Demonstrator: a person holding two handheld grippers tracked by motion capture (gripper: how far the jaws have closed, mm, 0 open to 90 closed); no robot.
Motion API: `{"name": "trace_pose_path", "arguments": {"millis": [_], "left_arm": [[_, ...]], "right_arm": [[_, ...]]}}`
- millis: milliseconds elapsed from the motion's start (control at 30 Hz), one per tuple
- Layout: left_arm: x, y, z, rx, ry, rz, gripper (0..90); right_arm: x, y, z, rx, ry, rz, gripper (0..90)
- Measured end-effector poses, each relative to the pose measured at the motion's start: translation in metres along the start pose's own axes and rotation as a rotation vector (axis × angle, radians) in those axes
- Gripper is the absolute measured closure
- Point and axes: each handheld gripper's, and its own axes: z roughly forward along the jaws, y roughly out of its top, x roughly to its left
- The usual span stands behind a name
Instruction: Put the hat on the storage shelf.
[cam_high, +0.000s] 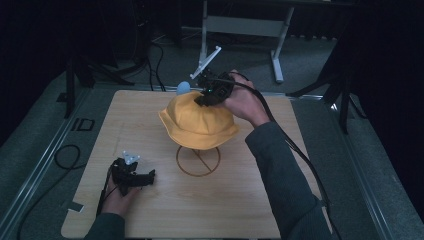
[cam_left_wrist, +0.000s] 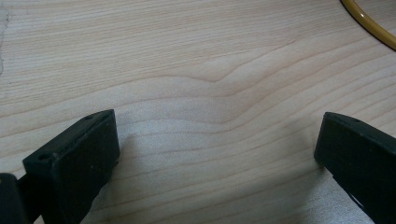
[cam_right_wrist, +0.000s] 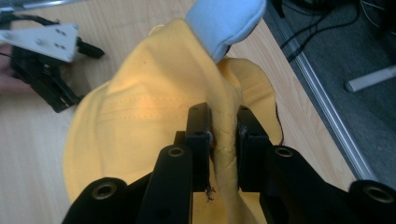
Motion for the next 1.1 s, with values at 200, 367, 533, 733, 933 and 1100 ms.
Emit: {"name": "trace_pose_path", "arguments": {"millis": [200, 367, 533, 733, 933, 1100], "left_arm": [[0.0000, 0.0000, -0.0001, 0.001, -0.001, 0.001, 0.2], [-0.0001, 0.0000, 0.0000, 0.001, -0.001, -0.001, 0.2], [-0.0001, 0.0000, 0.0000, 0.000, -0.001, -0.001, 0.2], [0.0000, 0.0000, 0.0000, 0.001, -0.001, 0.001, 0.2], [-0.0001, 0.0000, -0.0001, 0.001, -0.001, 0.000, 0.2], [-0.0001, 0.0000, 0.0000, 0.001, -0.001, -0.001, 0.2]], "right_arm": [[0.0008, 0.0012, 0.0017, -0.002, 0.008, 0.010, 78.9], [0.0046, 0.0021, 0.0015, -0.002, 0.050, -0.001, 78.4], [0.0063, 0.0045, 0.0009, 0.010, 0.064, -0.011, 75.4], [0.0028, 0.0049, 0.0003, -0.001, 0.017, -0.005, 75.8], [0.0045, 0.0050, 0.0015, 0.002, 0.004, -0.004, 75.9], [0.0061, 0.0046, 0.0011, 0.011, 0.063, -0.006, 64.3]]}}
